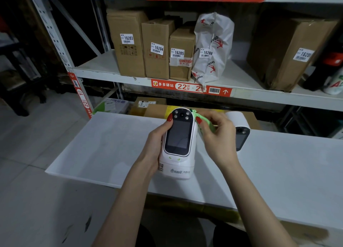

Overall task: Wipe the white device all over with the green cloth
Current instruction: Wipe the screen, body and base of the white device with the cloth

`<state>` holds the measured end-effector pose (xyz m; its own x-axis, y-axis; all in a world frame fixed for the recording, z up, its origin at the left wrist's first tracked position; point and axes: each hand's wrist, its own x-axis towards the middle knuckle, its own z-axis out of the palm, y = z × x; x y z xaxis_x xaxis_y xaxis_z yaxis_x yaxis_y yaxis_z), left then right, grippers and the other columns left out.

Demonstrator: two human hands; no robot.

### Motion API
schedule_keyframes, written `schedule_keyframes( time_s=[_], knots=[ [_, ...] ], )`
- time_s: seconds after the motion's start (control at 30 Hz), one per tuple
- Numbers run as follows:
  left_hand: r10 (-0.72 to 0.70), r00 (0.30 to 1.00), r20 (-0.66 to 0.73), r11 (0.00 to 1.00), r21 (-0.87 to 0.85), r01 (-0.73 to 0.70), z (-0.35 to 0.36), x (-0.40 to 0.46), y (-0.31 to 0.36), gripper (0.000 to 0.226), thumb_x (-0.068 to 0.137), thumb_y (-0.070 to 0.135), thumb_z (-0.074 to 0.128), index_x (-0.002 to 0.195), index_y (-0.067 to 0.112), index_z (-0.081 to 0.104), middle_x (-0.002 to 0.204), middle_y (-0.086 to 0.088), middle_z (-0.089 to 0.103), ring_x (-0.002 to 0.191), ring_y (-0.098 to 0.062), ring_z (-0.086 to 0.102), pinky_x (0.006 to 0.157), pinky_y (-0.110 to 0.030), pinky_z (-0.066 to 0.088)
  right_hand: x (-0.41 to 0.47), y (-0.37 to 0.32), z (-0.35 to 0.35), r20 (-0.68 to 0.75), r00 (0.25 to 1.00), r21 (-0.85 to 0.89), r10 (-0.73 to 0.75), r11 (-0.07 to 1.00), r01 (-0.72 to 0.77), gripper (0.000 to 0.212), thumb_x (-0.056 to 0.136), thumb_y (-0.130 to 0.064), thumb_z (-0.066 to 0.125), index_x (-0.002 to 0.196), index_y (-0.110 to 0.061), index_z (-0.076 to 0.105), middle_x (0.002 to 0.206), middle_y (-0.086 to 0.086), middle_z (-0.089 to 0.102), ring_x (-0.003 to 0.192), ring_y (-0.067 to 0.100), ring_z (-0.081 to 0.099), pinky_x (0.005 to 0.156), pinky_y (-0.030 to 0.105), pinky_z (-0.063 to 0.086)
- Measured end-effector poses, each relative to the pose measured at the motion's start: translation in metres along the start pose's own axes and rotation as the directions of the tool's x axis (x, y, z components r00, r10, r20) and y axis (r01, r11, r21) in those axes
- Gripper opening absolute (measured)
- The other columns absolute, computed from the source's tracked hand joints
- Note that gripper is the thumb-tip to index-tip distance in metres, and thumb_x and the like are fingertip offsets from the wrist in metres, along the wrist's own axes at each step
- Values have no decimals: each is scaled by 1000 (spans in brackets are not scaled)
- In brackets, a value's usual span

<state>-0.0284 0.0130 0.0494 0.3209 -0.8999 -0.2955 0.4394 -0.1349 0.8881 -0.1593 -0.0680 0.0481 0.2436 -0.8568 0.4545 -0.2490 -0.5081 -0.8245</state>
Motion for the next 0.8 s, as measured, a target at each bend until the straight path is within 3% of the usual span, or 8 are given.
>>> schedule_keyframes(
  time_s=[0.2,0.33,0.5,0.7,0.8],
  knots=[
    [-42,998,42,999,16,42,0,-2,2,38,95,43,52,106,13,72,89,-10,76,73,-23,73,66,-30,57,-3,-14,-4,-18,995,109,-93,989,95,21,90,-6,62,103,-21,71,100,0,62,96,9,58,83,15,45],
    [-66,997,38,996,58,64,-1,-2,1,40,93,46,54,106,14,73,94,-11,76,79,-26,72,76,-35,54,-1,-12,-4,10,998,68,-67,996,66,21,92,-7,59,104,-21,69,102,-1,60,98,8,56,85,16,45],
    [-88,995,45,994,69,84,-1,-2,1,37,93,46,54,98,15,75,90,-10,77,74,-23,72,74,-33,54,0,-8,-4,28,999,-3,-22,1000,22,23,94,-6,56,108,-17,69,107,2,59,101,12,56,88,13,43],
    [-93,995,41,994,56,91,0,-1,0,36,94,46,54,89,17,76,85,-10,76,68,-23,72,70,-32,53,-1,-13,-5,23,994,71,-102,992,100,21,93,-7,58,106,-19,69,104,-1,59,100,5,56,86,11,43],
    [-100,995,19,994,55,99,-2,-1,0,38,91,48,56,95,15,76,91,-12,76,74,-25,71,74,-34,53,0,-10,-4,33,996,26,-84,996,83,23,93,-6,56,108,-18,69,105,0,60,99,0,54,84,5,39]
  ],
)
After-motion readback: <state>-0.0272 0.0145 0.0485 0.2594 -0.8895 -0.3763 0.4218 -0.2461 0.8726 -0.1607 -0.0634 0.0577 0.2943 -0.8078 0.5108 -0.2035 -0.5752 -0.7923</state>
